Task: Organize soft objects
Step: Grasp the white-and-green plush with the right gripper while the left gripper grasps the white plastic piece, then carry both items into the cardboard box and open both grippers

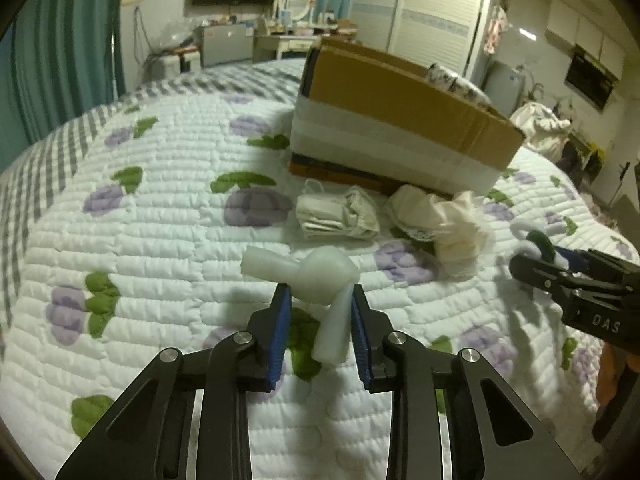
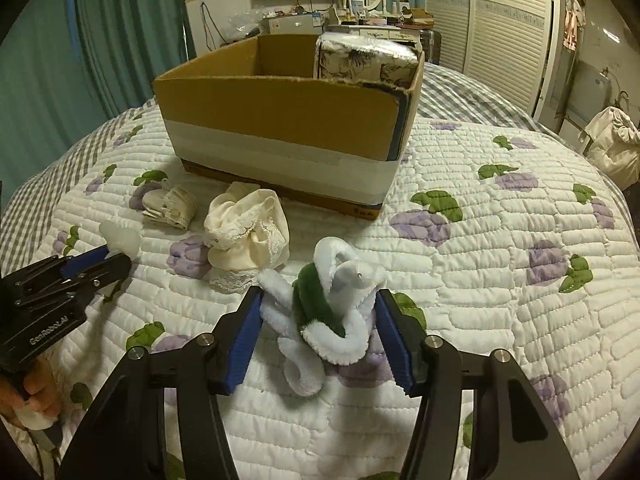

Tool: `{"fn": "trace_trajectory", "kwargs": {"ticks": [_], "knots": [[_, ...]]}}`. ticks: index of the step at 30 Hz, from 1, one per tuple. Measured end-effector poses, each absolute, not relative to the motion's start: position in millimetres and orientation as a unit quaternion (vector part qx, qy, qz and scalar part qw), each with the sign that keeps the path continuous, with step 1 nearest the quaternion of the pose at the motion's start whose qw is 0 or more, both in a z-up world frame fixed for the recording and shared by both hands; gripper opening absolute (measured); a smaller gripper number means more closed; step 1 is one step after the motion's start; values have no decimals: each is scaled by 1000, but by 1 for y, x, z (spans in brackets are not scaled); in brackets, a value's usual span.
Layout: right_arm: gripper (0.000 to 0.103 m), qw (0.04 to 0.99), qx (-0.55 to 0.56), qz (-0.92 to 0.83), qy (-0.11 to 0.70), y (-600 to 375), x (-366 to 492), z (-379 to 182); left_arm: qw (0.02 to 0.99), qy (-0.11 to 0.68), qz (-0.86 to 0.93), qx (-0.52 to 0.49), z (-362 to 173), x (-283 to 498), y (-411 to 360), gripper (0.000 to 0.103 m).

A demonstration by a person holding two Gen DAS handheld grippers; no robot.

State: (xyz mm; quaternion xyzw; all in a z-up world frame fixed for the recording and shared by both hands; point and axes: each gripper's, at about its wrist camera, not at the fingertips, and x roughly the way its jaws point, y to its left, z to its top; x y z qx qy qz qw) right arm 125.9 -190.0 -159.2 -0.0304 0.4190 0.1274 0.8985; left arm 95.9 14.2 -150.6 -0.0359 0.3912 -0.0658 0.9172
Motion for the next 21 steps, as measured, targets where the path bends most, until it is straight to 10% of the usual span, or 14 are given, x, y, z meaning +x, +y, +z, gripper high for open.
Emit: {"fn": "trace_trajectory", "kwargs": {"ticks": [21], "knots": [[56, 937, -24, 177, 301, -207, 68, -12, 957, 277, -89, -5, -7, 42, -25, 27]]}}
